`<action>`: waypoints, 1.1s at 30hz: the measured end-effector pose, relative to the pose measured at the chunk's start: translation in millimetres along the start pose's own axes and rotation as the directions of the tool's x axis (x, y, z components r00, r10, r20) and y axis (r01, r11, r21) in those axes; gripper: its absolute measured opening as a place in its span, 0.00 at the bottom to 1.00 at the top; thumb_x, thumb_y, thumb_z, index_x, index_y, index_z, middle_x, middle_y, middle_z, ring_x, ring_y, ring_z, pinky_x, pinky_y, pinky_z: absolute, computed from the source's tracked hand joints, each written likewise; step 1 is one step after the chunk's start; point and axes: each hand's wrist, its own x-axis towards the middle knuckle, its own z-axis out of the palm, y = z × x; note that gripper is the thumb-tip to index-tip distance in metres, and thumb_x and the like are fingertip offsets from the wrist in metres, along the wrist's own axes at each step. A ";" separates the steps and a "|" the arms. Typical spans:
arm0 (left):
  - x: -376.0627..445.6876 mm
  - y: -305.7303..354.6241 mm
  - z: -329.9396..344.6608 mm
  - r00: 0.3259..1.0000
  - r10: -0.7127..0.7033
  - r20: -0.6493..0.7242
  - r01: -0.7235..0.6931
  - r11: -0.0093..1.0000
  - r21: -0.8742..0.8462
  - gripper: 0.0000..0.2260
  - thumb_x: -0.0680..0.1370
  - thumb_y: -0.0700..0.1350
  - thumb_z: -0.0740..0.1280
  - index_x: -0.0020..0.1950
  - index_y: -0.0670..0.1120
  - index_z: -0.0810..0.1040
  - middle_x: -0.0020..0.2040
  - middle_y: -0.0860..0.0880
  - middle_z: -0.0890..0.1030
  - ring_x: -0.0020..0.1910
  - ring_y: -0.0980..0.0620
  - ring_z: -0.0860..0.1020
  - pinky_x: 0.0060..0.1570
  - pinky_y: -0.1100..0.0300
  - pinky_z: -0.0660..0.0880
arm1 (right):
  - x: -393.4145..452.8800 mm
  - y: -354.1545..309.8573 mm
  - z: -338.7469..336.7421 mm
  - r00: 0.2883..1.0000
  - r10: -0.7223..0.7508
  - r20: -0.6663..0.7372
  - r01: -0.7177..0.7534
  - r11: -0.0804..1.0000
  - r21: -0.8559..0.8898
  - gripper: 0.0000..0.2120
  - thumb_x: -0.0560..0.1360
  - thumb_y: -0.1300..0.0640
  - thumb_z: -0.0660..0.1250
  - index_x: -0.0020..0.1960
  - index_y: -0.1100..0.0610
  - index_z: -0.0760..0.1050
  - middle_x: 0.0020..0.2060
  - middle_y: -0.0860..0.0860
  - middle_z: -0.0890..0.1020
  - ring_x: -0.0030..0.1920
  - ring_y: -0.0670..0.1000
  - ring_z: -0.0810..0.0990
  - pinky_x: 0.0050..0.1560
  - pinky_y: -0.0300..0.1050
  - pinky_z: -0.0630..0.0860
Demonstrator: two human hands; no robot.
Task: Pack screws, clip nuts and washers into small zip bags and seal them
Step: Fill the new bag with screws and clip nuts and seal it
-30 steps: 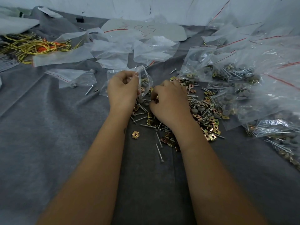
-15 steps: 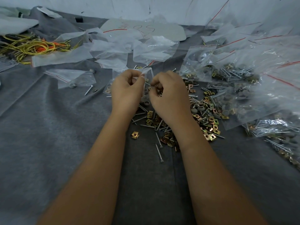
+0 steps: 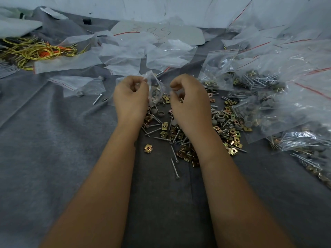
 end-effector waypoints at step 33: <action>1.0 -5.5 2.2 0.996 0.066 0.061 -0.073 0.991 0.113 0.07 0.78 0.42 0.66 0.45 0.53 0.81 0.33 0.50 0.76 0.31 0.56 0.72 0.32 0.61 0.70 | -0.7 -0.7 -7.1 0.999 -0.027 0.032 0.034 0.975 -0.221 0.01 0.74 0.59 0.67 0.44 0.56 0.77 0.39 0.49 0.76 0.44 0.51 0.74 0.44 0.47 0.73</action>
